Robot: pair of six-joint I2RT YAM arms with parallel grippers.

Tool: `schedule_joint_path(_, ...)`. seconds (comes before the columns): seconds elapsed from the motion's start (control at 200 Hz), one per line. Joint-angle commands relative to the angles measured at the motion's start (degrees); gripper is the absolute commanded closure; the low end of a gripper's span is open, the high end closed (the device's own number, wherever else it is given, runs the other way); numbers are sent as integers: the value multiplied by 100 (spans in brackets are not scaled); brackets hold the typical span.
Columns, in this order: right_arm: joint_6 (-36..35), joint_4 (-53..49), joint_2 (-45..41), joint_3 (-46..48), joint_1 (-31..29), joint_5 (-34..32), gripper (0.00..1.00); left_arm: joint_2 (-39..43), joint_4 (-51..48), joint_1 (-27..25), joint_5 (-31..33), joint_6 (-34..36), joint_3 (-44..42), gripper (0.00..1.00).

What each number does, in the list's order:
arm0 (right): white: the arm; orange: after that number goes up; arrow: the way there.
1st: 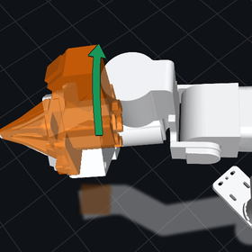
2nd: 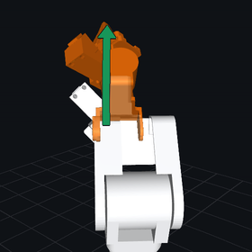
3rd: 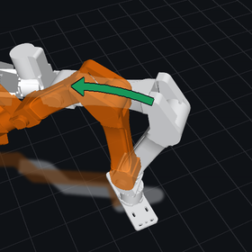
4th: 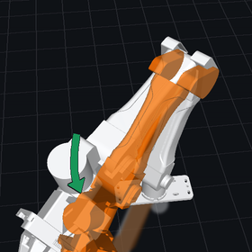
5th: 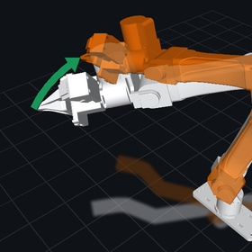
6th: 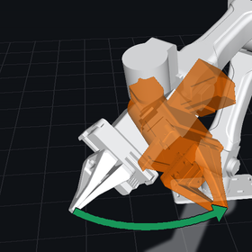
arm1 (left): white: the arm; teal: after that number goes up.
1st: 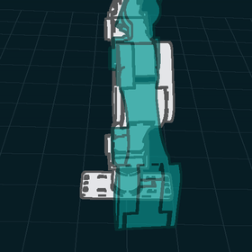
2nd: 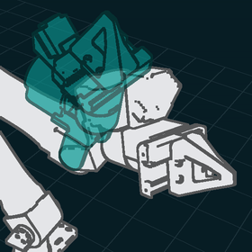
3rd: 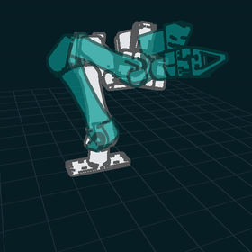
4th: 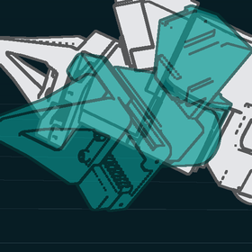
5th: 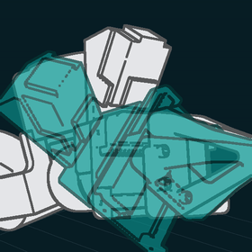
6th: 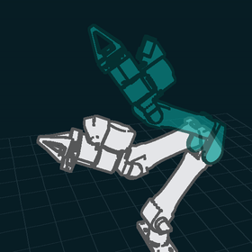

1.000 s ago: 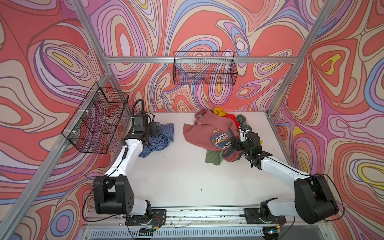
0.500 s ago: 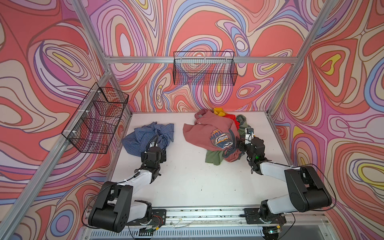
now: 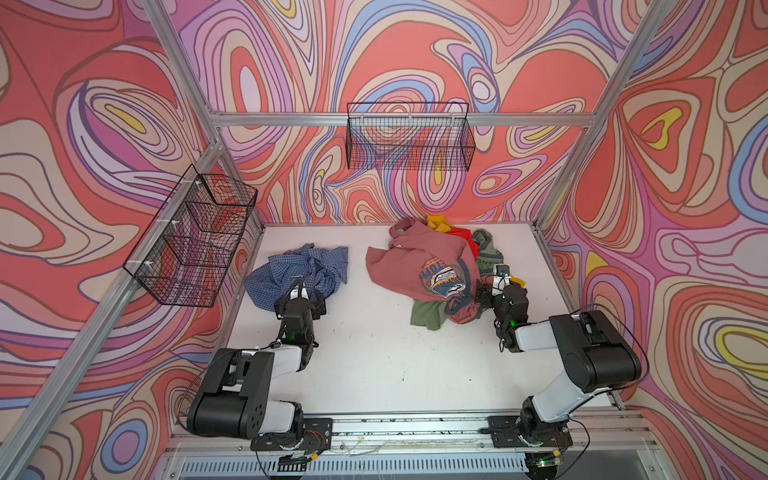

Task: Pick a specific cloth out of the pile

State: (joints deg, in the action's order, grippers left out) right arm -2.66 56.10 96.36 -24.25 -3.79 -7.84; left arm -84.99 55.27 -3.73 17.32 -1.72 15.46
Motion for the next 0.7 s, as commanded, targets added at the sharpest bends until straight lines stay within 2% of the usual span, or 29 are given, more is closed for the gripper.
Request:
schedule_joint_path(0.0, 198, 246, 176, 12, 121, 243, 7, -396, 977, 125, -492, -48, -72, 0)
schedule_joint_path(0.05, 209, 270, 234, -72, 164, 347, 8, -138, -113, 131, -493, -149, 271, 1)
schedule_joint_path(0.115, 240, 47, 211, -157, 192, 397, 6, -460, -50, 104, -441, 6, 528, 0)
schedule_joint_path(0.175, 286, -83, 219, -217, 240, 435, 3, -232, -472, 83, -413, -88, 535, 0)
schedule_joint_path(0.25, 379, -199, 228, -290, 312, 424, 3, -427, -42, 75, -387, 13, 494, 0)
schedule_joint_path(0.326, 397, -216, 234, -313, 344, 478, 3, -286, -373, 81, -456, -51, 533, 0)
schedule_joint_path(0.396, 405, -208, 235, -313, 348, 476, 2, -392, -107, 76, -467, 8, 495, 0)
schedule_joint_path(0.691, 407, -211, 234, -303, 354, 489, 2, -357, -260, 83, -483, -14, 542, 0)
